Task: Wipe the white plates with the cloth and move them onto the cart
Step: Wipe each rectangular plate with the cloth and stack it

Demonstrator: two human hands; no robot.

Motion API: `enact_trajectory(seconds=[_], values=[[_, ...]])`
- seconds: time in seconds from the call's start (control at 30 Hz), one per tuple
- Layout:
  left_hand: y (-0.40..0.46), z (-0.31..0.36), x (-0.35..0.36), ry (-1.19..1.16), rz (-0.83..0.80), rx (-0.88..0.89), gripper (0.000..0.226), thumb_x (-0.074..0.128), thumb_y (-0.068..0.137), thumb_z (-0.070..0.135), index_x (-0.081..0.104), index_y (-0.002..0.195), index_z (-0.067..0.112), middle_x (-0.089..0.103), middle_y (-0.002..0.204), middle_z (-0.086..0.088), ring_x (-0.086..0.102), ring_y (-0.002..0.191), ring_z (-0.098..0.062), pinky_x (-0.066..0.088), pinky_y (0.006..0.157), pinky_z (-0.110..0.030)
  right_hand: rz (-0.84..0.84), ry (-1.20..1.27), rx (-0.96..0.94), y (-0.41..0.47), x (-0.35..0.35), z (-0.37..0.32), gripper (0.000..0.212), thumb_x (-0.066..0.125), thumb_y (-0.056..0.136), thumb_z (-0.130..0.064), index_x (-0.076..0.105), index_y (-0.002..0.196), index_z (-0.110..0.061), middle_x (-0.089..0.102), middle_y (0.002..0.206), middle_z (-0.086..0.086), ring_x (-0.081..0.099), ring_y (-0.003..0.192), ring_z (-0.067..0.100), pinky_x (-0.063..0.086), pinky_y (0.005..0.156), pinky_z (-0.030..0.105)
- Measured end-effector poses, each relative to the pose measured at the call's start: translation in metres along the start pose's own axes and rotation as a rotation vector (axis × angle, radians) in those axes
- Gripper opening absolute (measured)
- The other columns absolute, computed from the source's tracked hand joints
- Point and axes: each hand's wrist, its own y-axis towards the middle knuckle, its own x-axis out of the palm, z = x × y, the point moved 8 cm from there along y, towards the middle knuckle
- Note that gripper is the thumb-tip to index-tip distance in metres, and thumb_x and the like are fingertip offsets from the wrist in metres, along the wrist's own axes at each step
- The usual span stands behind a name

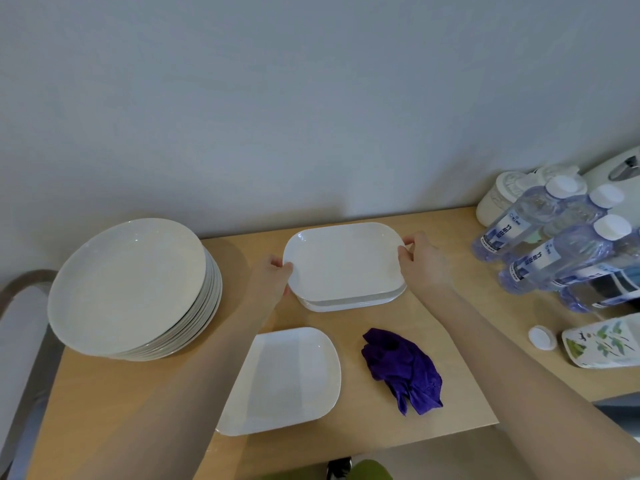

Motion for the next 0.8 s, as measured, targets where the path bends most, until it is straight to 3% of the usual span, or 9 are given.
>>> enact_trajectory(seconds=[0.07,0.17,0.4,0.6,0.8], values=[[-0.012,0.003,-0.015,-0.016,0.002,0.061,0.008,0.051,0.094,0.014,0.048,0.086,0.013,0.052,0.058,-0.005,0.044,0.045,-0.011,0.034,0.043,-0.017,0.026,0.036,-0.027,-0.009,-0.001,-0.007,0.020,0.045,0.097,-0.026,0.050,0.113,-0.015,0.054,0.078,-0.006,0.056,0.074,0.020,0.043,0.060,0.033],[-0.037,-0.007,-0.039,0.010,0.028,0.100,0.013,0.053,0.092,0.014,0.048,0.080,0.015,0.052,0.047,-0.003,0.040,0.032,-0.006,0.034,0.039,-0.018,0.018,0.086,-0.090,-0.034,0.001,-0.021,0.018,0.047,0.096,-0.026,0.049,0.112,-0.017,0.052,0.069,-0.008,0.055,0.065,0.016,0.050,0.061,0.040],[-0.096,-0.060,-0.079,0.082,0.122,0.063,0.015,0.054,0.092,0.016,0.049,0.078,0.017,0.050,0.046,0.000,0.045,0.035,-0.004,0.034,0.048,-0.028,-0.043,0.076,-0.154,-0.107,0.017,-0.054,0.016,0.044,0.097,-0.025,0.047,0.111,-0.019,0.049,0.063,-0.008,0.054,0.064,0.020,0.047,0.058,0.040],[-0.124,-0.110,-0.090,0.108,0.110,-0.006,0.013,0.056,0.090,0.014,0.051,0.078,0.018,0.053,0.054,-0.008,0.049,0.043,-0.012,0.036,0.049,-0.030,-0.191,-0.046,-0.121,-0.153,0.050,-0.053,0.021,0.040,0.099,-0.023,0.048,0.116,-0.013,0.064,0.088,0.002,0.061,0.075,0.026,0.051,0.063,0.038],[-0.130,-0.136,-0.097,0.194,0.116,-0.036,0.013,0.055,0.090,0.018,0.051,0.078,0.021,0.061,0.064,-0.012,0.056,0.059,-0.026,0.040,0.055,-0.034,-0.295,-0.284,-0.089,-0.175,0.091,-0.036,0.029,0.034,0.102,-0.032,0.040,0.124,-0.014,0.067,0.096,0.004,0.066,0.082,0.026,0.050,0.061,0.034]])
